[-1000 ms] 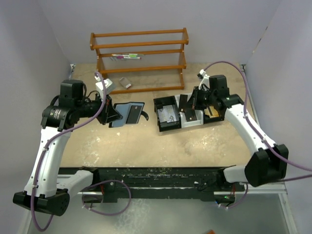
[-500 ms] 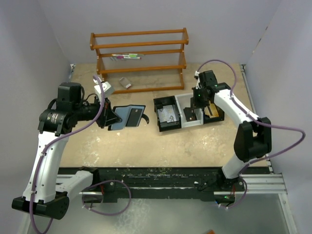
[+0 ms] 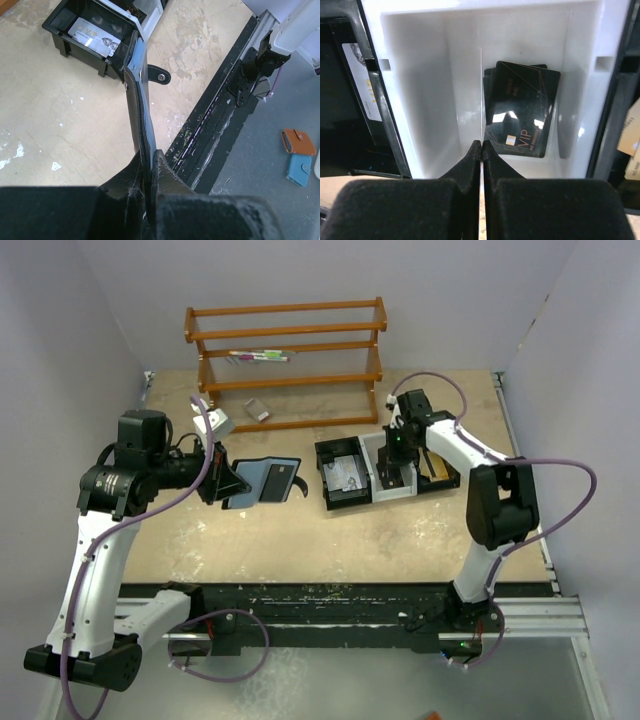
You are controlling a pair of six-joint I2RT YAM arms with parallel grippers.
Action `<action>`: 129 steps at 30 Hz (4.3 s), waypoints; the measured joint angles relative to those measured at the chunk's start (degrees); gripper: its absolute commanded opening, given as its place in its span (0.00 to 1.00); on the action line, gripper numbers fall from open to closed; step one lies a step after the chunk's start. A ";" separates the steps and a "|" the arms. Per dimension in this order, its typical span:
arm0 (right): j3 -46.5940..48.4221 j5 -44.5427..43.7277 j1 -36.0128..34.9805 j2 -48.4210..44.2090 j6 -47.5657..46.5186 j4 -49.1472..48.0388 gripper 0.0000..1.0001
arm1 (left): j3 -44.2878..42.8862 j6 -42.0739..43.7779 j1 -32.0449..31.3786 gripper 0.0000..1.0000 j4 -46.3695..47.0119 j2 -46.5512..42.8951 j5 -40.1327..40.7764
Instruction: Take the credit cards out of the card holder
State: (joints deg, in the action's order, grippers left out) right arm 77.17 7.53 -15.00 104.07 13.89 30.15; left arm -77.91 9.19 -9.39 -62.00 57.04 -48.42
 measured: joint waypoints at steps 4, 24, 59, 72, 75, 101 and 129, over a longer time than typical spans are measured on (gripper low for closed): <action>0.00 1.07 0.00 1.73 -0.26 -0.81 0.00 | 0.00 -0.04 0.00 0.00 0.00 0.00 -0.17; 0.04 -13.92 -4.83 2.58 0.13 1.33 0.50 | 0.00 -0.74 0.00 0.00 0.22 0.11 -1.27; 14.03 15.34 -34.34 -24.13 -1.90 -4.31 1.00 | -4.39 8.24 0.00 0.00 -10.97 3.28 -13.55; 17.73 22.84 -38.38 -20.83 -5.97 -4.33 0.98 | -5.14 11.61 0.00 0.00 -14.47 3.54 -15.78; 17.86 24.06 -38.64 -20.37 -6.54 -4.33 0.97 | -5.25 11.91 0.00 0.00 -14.64 3.54 -16.15; 18.53 35.52 -39.52 -15.74 -5.84 -6.36 0.00 | -6.01 14.49 -0.02 0.83 -15.74 5.31 -18.64; -15.82 -2.29 -39.65 -35.01 36.76 -72.54 0.00 | 12.09 -38.99 0.00 0.99 32.48 -14.97 -13.35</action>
State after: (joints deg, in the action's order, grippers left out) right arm 61.34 5.23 -54.65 69.06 50.65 -42.39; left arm -65.82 -29.80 -9.39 -29.52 42.06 -61.78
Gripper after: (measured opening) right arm 0.025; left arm 0.995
